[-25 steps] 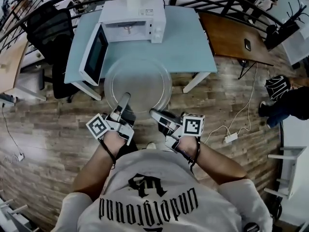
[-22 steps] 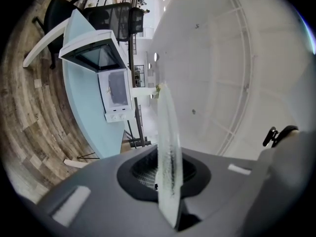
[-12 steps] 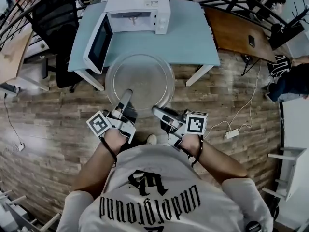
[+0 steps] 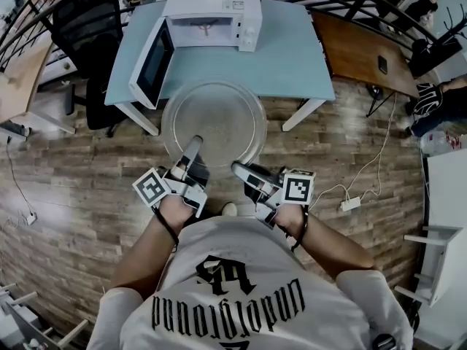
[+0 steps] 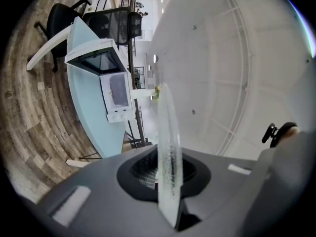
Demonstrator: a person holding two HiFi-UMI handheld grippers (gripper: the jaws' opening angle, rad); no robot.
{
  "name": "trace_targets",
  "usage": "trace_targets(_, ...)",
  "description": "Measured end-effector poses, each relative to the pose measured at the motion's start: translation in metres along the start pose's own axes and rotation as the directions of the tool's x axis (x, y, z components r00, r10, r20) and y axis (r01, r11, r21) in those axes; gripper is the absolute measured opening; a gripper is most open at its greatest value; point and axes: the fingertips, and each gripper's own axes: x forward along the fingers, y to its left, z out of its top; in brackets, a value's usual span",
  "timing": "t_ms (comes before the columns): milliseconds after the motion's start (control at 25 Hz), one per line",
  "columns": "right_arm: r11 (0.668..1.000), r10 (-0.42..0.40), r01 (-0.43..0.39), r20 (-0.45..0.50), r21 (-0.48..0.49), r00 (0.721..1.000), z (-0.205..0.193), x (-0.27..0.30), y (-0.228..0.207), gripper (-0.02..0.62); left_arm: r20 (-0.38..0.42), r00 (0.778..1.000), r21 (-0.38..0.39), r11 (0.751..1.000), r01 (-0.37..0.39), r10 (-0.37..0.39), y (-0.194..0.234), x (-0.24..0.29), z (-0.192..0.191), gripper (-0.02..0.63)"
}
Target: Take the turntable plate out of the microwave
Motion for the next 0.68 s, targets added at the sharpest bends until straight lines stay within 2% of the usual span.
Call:
trace_targets(240, 1.0, 0.018, -0.018, -0.007, -0.006, 1.0, -0.0003, 0.0007, -0.0005, 0.064, 0.007, 1.0, -0.004, 1.0, -0.007, 0.007, 0.0032, -0.001, -0.0003, 0.075)
trace_targets(360, 1.0, -0.01, 0.01, -0.017, -0.008, 1.0, -0.0018, -0.0016, -0.007, 0.064, 0.007, 1.0, -0.002, 1.0, -0.008, 0.008, 0.0029, -0.0014, 0.0004, 0.075)
trace_targets(680, 1.0, -0.009, 0.009, -0.019, -0.003, 1.0, -0.0013, 0.0015, -0.0083, 0.064, 0.008, 1.0, 0.005, 1.0, -0.011, 0.011, 0.0067, -0.0017, 0.0031, 0.075)
